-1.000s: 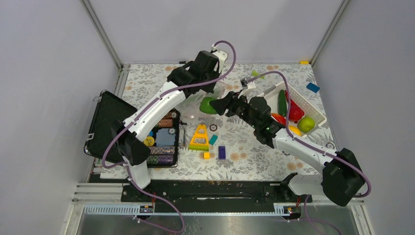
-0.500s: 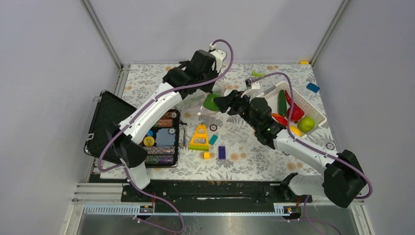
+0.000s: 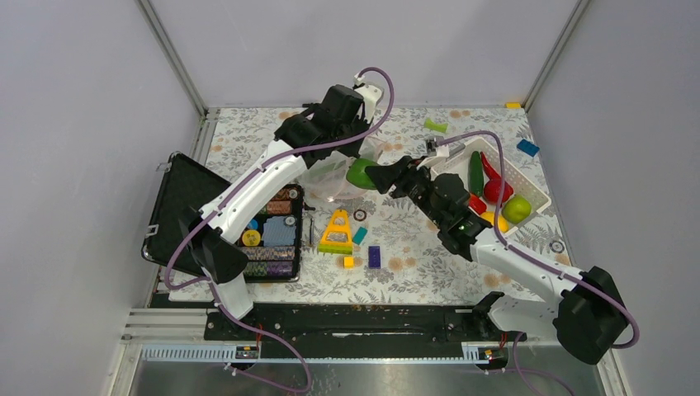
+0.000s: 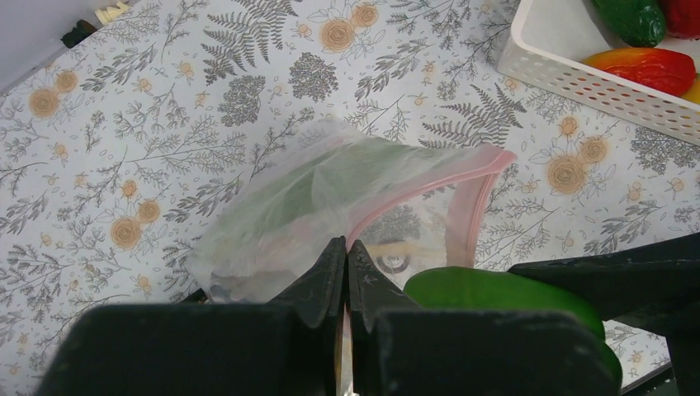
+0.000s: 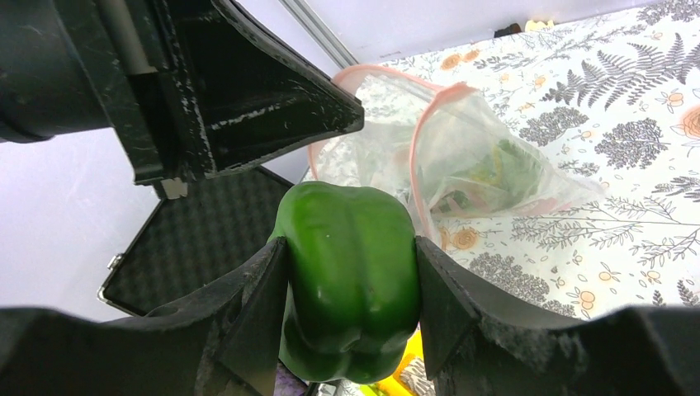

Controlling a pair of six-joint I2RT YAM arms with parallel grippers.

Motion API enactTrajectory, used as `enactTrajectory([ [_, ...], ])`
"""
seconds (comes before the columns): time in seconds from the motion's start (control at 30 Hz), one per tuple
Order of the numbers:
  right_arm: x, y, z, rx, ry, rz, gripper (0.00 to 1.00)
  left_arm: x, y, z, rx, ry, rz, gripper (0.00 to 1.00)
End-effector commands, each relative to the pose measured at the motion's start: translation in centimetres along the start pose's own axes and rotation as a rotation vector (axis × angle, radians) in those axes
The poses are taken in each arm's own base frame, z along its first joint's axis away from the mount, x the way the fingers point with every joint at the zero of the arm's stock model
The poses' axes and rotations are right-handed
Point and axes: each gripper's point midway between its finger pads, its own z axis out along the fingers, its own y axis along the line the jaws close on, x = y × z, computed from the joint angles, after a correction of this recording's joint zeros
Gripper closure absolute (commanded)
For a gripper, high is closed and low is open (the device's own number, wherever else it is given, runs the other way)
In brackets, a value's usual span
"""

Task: Place the food in the zip-top bag and seal the zipper
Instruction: Place the fake vegetable in the zipper food storage bag.

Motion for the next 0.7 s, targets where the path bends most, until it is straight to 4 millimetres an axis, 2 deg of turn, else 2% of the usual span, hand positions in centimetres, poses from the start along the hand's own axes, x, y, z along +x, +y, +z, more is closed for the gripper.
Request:
enactTrajectory([
  [0.0, -2.4, 1.5, -0.6, -0.041, -0.093, 0.036, 0.93, -3.0, -0.1, -2.4, 0.04, -0.12, -0.025, 1.0],
  [0.13, -2.7, 1.6, -0.3, -0.032, -0.097, 0.046, 0.93, -3.0, -0.3, -2.5, 0.046, -0.12, -0.028, 1.0],
  [0.23, -1.6, 1.1, 0.7, 0.005, -0.038, 0.034, 0.94, -3.0, -0.5, -2.7, 0.065, -0.121, -0.028, 1.0],
  [0.33, -1.4, 0.6, 1.1, 0.008, -0.062, 0.057, 0.94, -3.0, -0.2, -2.7, 0.047, -0.122, -0.029, 1.0],
  [0.53, -1.3, 0.2, 0.0, 0.009, -0.073, 0.036, 0.95, -3.0, 0.7, -2.7, -0.003, -0.126, -0.036, 1.0],
  [0.67, -1.2, 1.5, -1.1, -0.071, -0.064, 0.035, 0.95, -3.1, 0.9, -2.4, -0.012, -0.128, -0.044, 1.0],
])
